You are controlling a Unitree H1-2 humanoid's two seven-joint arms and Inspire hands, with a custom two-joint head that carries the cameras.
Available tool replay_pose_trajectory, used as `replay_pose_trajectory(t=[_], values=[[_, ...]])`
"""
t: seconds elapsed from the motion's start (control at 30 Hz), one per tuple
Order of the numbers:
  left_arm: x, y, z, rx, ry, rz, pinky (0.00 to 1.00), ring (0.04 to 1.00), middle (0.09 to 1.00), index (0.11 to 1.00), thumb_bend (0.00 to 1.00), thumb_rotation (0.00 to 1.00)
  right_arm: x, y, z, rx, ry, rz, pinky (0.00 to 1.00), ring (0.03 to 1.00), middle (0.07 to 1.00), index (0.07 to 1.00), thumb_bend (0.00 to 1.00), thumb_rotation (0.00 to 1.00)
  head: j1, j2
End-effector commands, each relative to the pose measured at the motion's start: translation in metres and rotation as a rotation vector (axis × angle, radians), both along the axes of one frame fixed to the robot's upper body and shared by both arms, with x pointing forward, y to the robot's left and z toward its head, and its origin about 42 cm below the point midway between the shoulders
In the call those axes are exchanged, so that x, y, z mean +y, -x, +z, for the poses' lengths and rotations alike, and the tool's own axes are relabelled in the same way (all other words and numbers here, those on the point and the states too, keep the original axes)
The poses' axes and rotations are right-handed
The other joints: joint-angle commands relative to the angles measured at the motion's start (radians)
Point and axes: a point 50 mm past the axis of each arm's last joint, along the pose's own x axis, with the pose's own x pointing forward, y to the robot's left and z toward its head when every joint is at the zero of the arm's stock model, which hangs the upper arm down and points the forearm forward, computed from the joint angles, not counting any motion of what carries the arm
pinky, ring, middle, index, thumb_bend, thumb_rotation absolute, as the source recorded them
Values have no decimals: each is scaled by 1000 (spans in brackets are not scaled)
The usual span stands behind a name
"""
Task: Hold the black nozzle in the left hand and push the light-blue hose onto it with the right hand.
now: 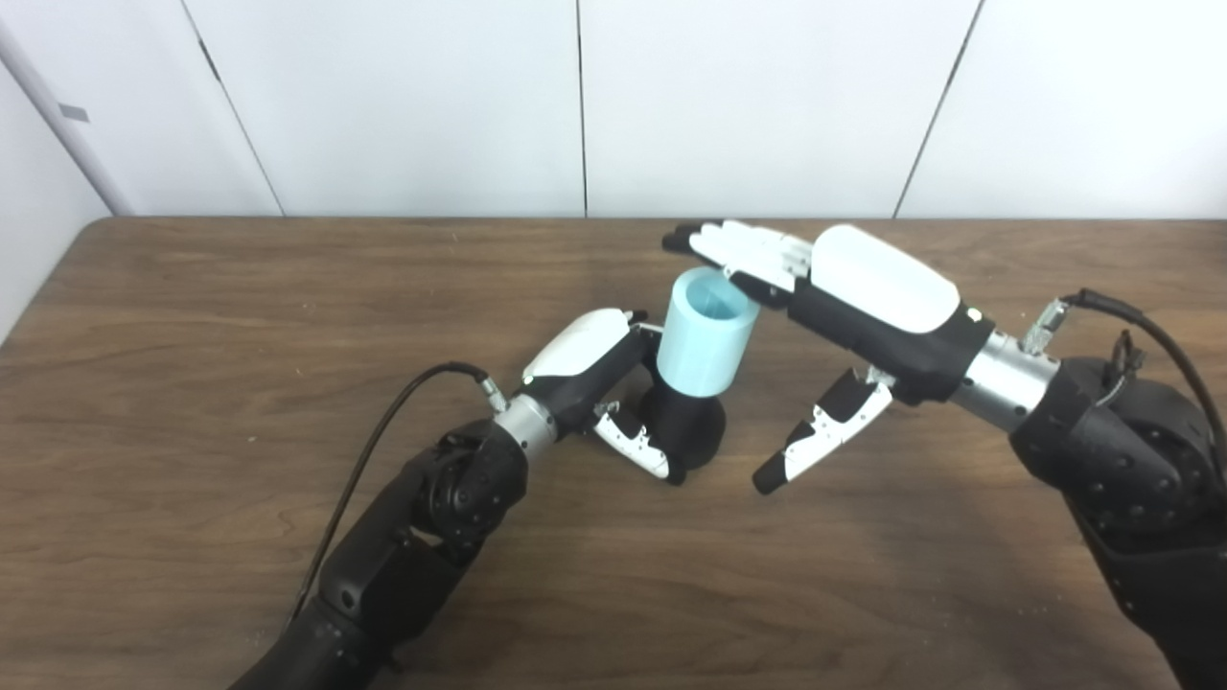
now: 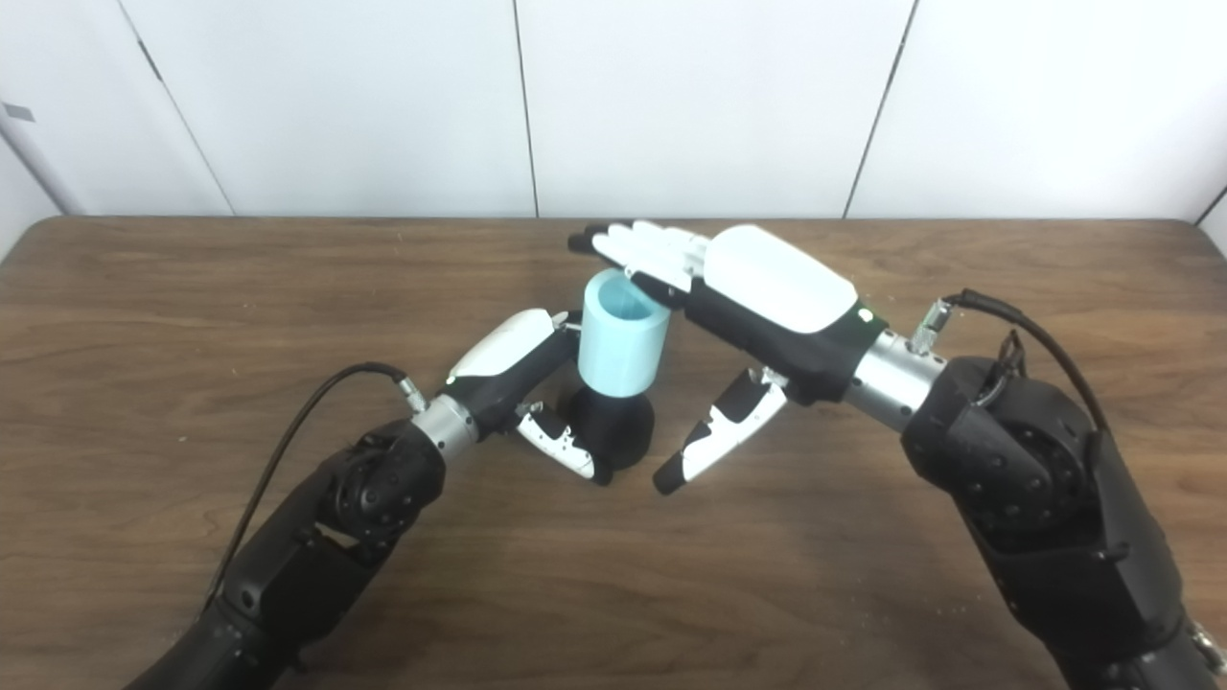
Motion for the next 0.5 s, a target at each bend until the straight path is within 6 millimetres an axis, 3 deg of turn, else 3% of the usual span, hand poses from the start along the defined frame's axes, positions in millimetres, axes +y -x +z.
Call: replay_pose_trajectory(t=[0.0,0.47], values=[[8,16,-43,161,-119,-3,1000,617,451,503,525,0,0,-2,15,-40,-2,30,989,1000,1000,1000,760,584,0,1],[7,15,-42,158,-115,-5,1000,617,451,503,525,0,0,-7,-2,32,93,31,998,1000,1000,1000,740,657,7,2]])
